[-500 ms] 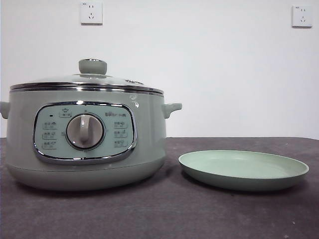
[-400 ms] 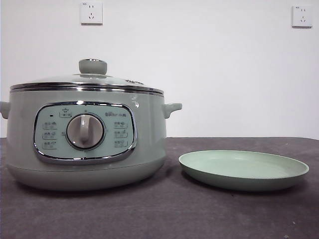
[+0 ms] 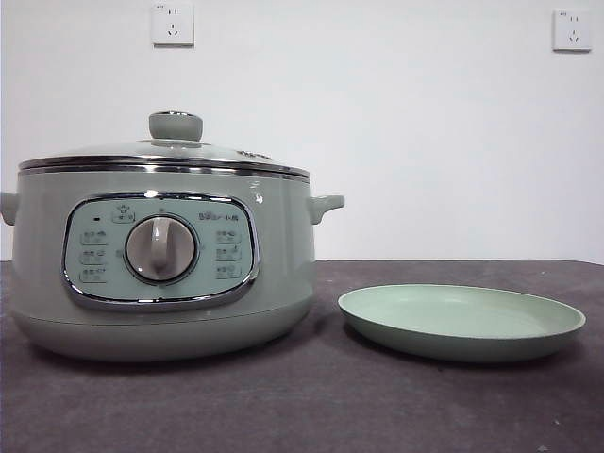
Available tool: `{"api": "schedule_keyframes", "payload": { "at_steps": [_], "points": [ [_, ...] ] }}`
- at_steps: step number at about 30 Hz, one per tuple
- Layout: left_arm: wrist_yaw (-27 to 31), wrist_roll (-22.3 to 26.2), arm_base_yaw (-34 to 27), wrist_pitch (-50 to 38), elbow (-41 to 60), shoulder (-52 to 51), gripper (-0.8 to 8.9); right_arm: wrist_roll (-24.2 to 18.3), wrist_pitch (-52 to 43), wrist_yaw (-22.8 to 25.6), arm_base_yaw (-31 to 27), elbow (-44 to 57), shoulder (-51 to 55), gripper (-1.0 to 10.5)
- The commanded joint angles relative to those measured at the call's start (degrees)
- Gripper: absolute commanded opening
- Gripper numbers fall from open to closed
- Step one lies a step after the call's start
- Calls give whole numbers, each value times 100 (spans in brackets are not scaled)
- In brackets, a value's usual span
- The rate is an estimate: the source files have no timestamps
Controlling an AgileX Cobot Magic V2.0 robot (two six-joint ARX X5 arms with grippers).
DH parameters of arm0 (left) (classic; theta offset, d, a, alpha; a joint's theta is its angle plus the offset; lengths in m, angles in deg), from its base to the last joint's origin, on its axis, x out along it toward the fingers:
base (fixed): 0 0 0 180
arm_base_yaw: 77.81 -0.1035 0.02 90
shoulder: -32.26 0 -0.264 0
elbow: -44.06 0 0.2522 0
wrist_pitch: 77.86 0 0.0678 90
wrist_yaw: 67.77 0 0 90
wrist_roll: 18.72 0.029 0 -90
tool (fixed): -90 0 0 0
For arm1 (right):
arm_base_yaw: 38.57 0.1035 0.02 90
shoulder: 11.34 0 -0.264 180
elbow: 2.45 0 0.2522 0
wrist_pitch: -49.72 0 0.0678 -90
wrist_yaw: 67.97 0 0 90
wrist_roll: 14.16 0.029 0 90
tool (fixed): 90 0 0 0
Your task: Take the corn out from the steamer,put the corn on the plate,close the lid
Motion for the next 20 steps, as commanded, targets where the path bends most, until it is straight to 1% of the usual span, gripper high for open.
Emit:
{"api": "schedule_keyframes", "payload": {
  "at_steps": [1,5,9,15,20],
  "points": [
    [-37,-254,-22,101,-92,-13,-8,57,162,-13,-13,-184,-35,-11],
    [-13,-232,-22,466,-459,31,-8,52,398,-11,-13,-540,-302,-11],
    [-15,-229,-22,667,-874,245,-8,-13,409,-20,-13,-964,-833,-11],
    [-26,-195,-22,811,-1547,927,-8,-503,636,-42,-13,-1862,-1969,-11],
    [-160,271,-22,999,-2236,1790,-8,-962,999,-544,-13,-2798,-2994,-11]
  ]
}}
